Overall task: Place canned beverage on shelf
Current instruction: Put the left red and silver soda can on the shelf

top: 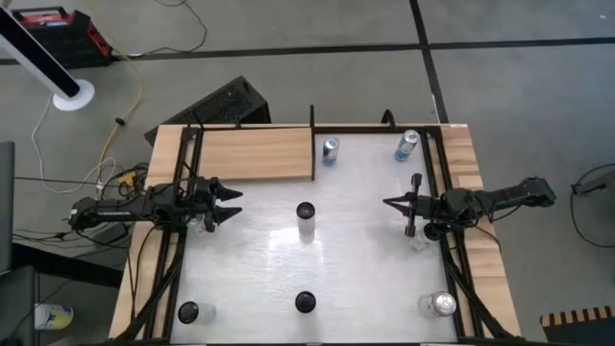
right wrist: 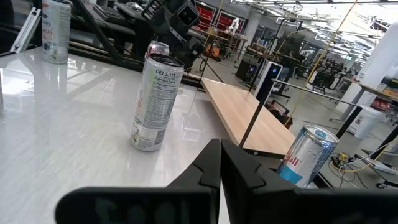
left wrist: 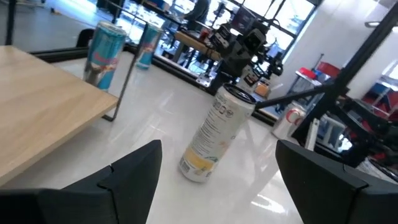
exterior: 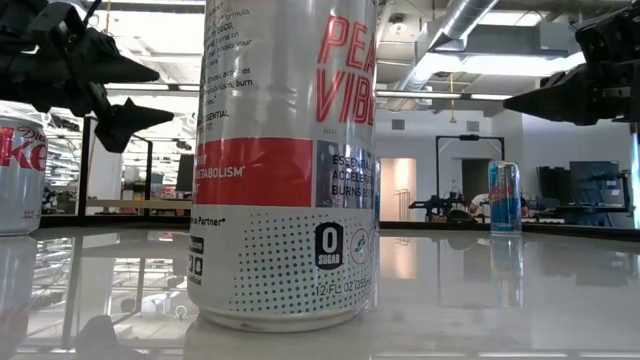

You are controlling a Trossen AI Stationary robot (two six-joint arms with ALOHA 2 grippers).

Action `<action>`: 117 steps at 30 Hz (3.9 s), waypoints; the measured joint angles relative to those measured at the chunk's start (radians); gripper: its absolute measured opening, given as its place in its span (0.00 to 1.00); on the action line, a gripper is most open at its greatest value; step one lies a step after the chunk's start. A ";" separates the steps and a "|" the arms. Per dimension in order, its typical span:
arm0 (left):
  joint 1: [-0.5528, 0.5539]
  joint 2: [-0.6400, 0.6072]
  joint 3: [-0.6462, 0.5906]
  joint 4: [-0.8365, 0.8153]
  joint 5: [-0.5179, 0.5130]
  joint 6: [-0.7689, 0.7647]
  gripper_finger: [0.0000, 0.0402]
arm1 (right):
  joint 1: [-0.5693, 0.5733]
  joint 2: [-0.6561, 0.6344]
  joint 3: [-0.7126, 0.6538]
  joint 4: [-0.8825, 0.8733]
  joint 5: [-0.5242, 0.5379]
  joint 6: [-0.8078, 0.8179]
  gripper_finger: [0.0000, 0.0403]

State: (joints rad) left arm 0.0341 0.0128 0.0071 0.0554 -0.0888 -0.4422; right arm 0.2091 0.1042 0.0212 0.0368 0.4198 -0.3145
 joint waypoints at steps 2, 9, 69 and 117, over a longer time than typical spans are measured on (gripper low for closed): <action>0.000 0.000 0.000 0.013 0.021 0.014 0.75 | -0.002 0.000 0.000 0.000 0.000 -0.002 0.08; 0.000 0.001 0.013 0.025 0.025 0.060 0.75 | -0.003 0.000 0.000 0.000 0.000 -0.151 0.08; -0.003 0.426 0.798 -0.881 0.080 0.195 0.00 | 0.000 0.871 0.900 -0.041 -0.056 0.053 0.17; -0.060 1.044 1.101 -1.591 0.100 0.195 0.84 | 0.000 0.883 0.921 -0.239 -0.056 0.106 0.17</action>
State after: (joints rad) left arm -0.0256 1.0564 1.1080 -1.5356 0.0110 -0.2467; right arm 0.2089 0.9874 0.9421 -0.2024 0.3637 -0.2081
